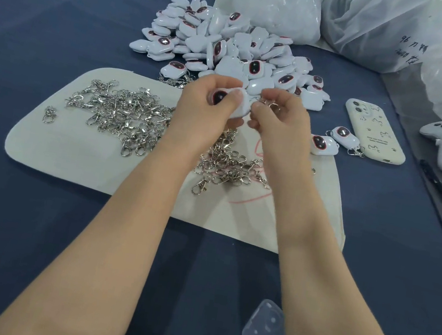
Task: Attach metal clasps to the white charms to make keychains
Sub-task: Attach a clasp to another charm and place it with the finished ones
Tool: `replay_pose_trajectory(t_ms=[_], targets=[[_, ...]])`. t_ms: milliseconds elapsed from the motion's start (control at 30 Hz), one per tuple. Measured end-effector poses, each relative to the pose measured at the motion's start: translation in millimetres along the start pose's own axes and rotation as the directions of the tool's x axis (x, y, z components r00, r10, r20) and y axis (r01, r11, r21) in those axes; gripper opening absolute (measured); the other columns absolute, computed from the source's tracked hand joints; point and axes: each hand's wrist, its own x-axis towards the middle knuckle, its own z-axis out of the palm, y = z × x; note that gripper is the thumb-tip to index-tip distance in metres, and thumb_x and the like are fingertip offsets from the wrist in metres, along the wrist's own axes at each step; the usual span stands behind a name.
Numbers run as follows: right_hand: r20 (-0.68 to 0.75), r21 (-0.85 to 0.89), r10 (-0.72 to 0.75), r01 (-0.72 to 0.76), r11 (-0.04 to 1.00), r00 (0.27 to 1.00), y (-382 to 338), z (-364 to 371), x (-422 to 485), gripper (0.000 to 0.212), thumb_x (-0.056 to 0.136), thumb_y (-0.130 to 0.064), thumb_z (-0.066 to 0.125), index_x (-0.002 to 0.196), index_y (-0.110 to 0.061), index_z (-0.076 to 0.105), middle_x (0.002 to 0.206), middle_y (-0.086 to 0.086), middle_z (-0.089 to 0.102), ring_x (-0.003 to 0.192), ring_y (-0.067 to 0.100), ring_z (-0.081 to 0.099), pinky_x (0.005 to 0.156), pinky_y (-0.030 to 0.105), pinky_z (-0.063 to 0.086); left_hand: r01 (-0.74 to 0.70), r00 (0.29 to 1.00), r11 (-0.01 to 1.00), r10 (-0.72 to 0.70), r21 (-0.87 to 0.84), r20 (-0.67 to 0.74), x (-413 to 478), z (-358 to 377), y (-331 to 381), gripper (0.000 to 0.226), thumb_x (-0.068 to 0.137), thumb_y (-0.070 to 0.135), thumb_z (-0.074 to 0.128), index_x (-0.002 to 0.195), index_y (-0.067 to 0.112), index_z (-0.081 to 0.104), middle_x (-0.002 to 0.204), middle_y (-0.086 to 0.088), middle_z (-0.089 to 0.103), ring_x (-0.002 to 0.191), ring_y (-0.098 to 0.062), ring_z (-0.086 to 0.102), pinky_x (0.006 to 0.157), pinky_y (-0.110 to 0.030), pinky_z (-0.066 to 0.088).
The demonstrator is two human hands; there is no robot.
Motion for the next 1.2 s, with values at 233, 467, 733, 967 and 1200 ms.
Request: replay_pose_trajectory(t_ms=[233,467,733,967,1200], targets=[[0.114,0.086,0.057,-0.067,0.994,0.992,4,0,0,0.007,0.091,-0.011,0.059,0.089,-0.015,0.064,0.07,-0.003,0.061,0.054,0.004,0.052,0.057,0.018,0.046,0.112,0.992,0.959,-0.124,-0.26,-0.027,4,-2,-4,0.008,0.093,0.005,0.056,0.092,0.012,0.061,0.109,-0.017,0.059,0.082,-0.014,0.062,0.064,-0.017,0.052],[0.077,-0.084,-0.038,0.045,0.995,0.996,3,3,-2,0.016,0.093,-0.009,0.056,0.08,-0.019,0.059,0.07,-0.003,0.062,0.054,-0.002,0.056,0.06,0.017,0.05,0.071,0.996,0.973,-0.08,-0.221,-0.036,5,-3,-6,0.01,0.092,0.004,0.057,0.092,0.014,0.062,0.101,-0.01,0.059,0.081,-0.013,0.063,0.066,-0.018,0.053],[0.136,-0.422,-0.245,0.28,0.862,0.96,1,-3,-3,0.014,0.092,-0.009,0.051,0.081,-0.017,0.053,0.064,-0.012,0.05,0.059,-0.002,0.045,0.06,0.009,0.036,-0.099,0.995,0.987,0.1,0.129,0.001,2,-6,2,0.011,0.092,0.008,0.057,0.096,0.017,0.063,0.084,0.005,0.056,0.069,0.002,0.059,0.062,-0.015,0.053],[0.359,-0.618,-0.228,0.414,0.669,0.905,-9,-12,0,0.011,0.089,-0.008,0.05,0.083,-0.015,0.056,0.06,-0.012,0.046,0.06,-0.008,0.047,0.057,0.006,0.034,-0.267,0.963,0.856,0.251,0.443,0.097,1,-13,12,0.013,0.09,0.015,0.058,0.099,0.021,0.065,0.078,0.016,0.057,0.077,-0.01,0.058,0.082,-0.04,0.055],[0.169,-0.152,-0.028,0.054,0.987,0.985,-2,-8,1,0.013,0.089,0.0,0.054,0.085,-0.012,0.057,0.074,0.001,0.063,0.07,0.015,0.064,0.076,0.03,0.055,-0.006,1.0,0.994,0.004,0.109,0.025,4,-11,-3,0.007,0.093,0.011,0.058,0.094,0.017,0.062,0.1,-0.005,0.06,0.078,-0.006,0.062,0.069,-0.023,0.057]])
